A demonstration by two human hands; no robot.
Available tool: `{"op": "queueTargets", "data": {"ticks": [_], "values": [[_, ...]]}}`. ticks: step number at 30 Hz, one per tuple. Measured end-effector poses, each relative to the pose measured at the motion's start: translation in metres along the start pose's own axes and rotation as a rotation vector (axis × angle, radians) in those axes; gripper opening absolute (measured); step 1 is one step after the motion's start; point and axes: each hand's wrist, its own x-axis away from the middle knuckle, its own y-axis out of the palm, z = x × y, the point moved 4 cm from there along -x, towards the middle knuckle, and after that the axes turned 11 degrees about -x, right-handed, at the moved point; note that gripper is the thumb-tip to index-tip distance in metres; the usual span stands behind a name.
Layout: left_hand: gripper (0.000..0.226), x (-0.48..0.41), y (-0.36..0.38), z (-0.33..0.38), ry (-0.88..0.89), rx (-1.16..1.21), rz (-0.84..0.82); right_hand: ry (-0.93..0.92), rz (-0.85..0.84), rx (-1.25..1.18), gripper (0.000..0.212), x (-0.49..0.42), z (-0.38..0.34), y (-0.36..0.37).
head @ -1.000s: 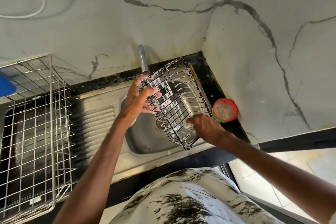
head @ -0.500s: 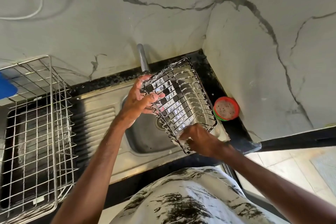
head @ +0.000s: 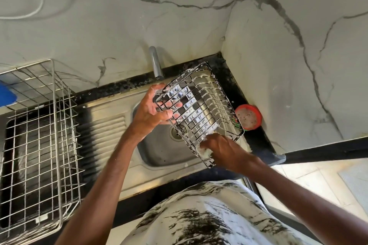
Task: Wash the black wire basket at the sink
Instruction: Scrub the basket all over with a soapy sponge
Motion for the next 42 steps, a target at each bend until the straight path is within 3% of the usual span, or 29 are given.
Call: {"op": "queueTargets", "data": {"ticks": [5,9,16,21,27,30,34,38,42], "values": [[0.081,0.000,-0.005,-0.015,-0.009,-0.005,0.047,0.131,0.130,-0.346,0.035,0.005,-0.004,0.009],[0.080,0.002,0.002,-0.006,0.027,-0.045,0.032,0.421,0.180,-0.503,0.026,-0.017,-0.016,-0.002],[0.080,0.010,0.016,-0.010,0.002,-0.076,-0.071,0.374,0.273,-0.701,0.022,-0.062,-0.057,-0.033],[0.084,0.017,0.014,-0.006,-0.007,-0.018,-0.026,0.207,0.399,-0.392,0.033,-0.043,-0.038,-0.005],[0.083,0.016,0.013,-0.002,-0.016,0.054,0.003,0.352,0.224,-0.271,0.030,-0.017,0.010,0.027],[0.081,0.013,0.015,-0.016,-0.037,0.105,0.002,0.343,0.225,-0.391,0.024,-0.039,-0.011,0.012],[0.083,0.016,0.019,-0.019,-0.064,0.045,0.023,0.200,0.296,-0.629,0.016,-0.080,-0.053,-0.026],[0.081,0.017,0.018,-0.025,-0.055,0.074,0.064,0.270,0.355,-0.831,0.023,-0.105,-0.070,-0.044],[0.083,0.015,0.011,-0.030,-0.096,0.102,0.080,0.364,0.336,-0.771,0.015,-0.087,-0.049,-0.017]]}}
